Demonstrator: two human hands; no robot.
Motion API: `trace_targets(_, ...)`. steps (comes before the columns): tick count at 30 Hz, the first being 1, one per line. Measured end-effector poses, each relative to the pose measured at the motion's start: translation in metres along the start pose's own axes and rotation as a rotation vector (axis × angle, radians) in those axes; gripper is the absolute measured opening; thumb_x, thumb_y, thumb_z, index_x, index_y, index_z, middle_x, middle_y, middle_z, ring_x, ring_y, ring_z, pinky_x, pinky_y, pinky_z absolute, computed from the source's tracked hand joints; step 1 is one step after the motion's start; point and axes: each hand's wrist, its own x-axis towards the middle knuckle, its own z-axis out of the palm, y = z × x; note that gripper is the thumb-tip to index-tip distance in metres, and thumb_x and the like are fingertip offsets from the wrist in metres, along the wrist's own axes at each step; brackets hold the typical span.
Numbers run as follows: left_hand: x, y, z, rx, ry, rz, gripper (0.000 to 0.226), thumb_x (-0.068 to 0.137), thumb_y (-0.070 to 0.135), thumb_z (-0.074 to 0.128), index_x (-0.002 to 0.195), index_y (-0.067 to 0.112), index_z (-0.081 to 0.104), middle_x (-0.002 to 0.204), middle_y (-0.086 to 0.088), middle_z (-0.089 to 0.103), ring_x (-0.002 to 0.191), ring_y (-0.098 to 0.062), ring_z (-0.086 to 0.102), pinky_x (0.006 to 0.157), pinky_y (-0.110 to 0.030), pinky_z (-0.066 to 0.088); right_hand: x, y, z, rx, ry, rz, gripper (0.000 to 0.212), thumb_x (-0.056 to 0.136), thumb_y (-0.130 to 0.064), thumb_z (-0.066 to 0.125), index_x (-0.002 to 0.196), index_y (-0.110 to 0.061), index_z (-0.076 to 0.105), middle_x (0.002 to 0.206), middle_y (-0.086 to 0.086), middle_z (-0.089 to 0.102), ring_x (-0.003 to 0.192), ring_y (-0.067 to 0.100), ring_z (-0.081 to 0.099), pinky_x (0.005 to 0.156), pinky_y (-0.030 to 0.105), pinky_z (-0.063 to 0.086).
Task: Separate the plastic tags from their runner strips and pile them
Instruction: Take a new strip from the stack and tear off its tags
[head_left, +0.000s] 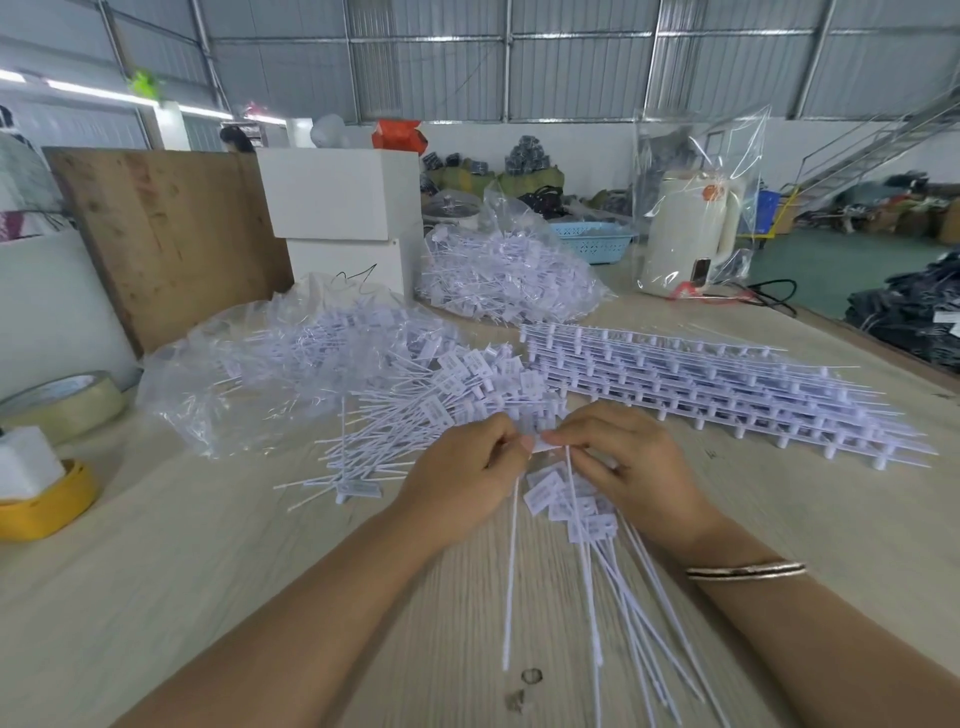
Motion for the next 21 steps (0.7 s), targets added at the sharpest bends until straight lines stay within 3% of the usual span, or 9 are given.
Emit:
trace_targets(5, 0.0002, 0.0014, -0.0003, -0.025, 0.002, -0.013, 0.021, 0.094, 0.035, 0.050, 0.076, 0.024, 0.047, 0.055, 0.010, 0.045, 0.050, -0.003, 0.041, 0.053, -0.026, 0.032, 0.0001, -0.0013, 0.0041, 0.018, -0.077, 0.033, 0.023, 0.081, -0.026, 0.066, 0.099, -0.012, 0.069, 0.091, 0.001, 0.066, 0.082, 0.016, 0.062, 0.069, 0.037, 0.052)
trace_targets(10, 0.0008, 0.0048, 0.0030, -0.123, -0.028, 0.024, 0.007, 0.096, 0.025, 0.051, 0.089, 0.023, 0.050, 0.062, 0.014, 0.049, 0.053, 0.006, 0.047, 0.053, -0.012, 0.034, -0.0008, -0.0017, 0.0036, 0.039, -0.095, 0.100, 0.024, 0.083, -0.030, 0.063, 0.099, -0.013, 0.070, 0.088, -0.008, 0.067, 0.078, -0.002, 0.052, 0.068, 0.029, 0.047)
trace_targets(12, 0.0011, 0.0046, 0.0032, -0.127, -0.036, 0.040, 0.005, 0.096, 0.025, 0.050, 0.092, 0.022, 0.051, 0.066, 0.014, 0.049, 0.058, 0.007, 0.047, 0.056, -0.011, 0.034, -0.0003, -0.0016, 0.0026, 0.108, -0.114, 0.164, 0.025, 0.085, -0.033, 0.060, 0.100, -0.015, 0.070, 0.085, -0.012, 0.066, 0.070, 0.002, 0.056, 0.067, 0.028, 0.045)
trace_targets(17, 0.0019, 0.0034, 0.0035, -0.126, -0.024, 0.076, 0.007, 0.097, 0.024, 0.048, 0.094, 0.019, 0.053, 0.068, 0.015, 0.049, 0.060, 0.007, 0.047, 0.057, -0.011, 0.033, -0.0012, -0.0023, 0.0039, 0.307, -0.104, 0.313, 0.024, 0.084, -0.038, 0.058, 0.096, -0.022, 0.069, 0.079, -0.001, 0.069, 0.067, 0.019, 0.063, 0.063, 0.042, 0.049)
trace_targets(21, 0.0024, 0.0040, 0.0039, -0.126, -0.034, 0.093, 0.006, 0.097, 0.023, 0.048, 0.094, 0.019, 0.052, 0.070, 0.016, 0.049, 0.061, 0.006, 0.047, 0.057, -0.011, 0.033, -0.0019, -0.0034, 0.0047, 0.425, -0.070, 0.353, 0.015, 0.082, -0.034, 0.059, 0.091, -0.026, 0.069, 0.077, 0.000, 0.069, 0.069, 0.016, 0.063, 0.065, 0.037, 0.050)
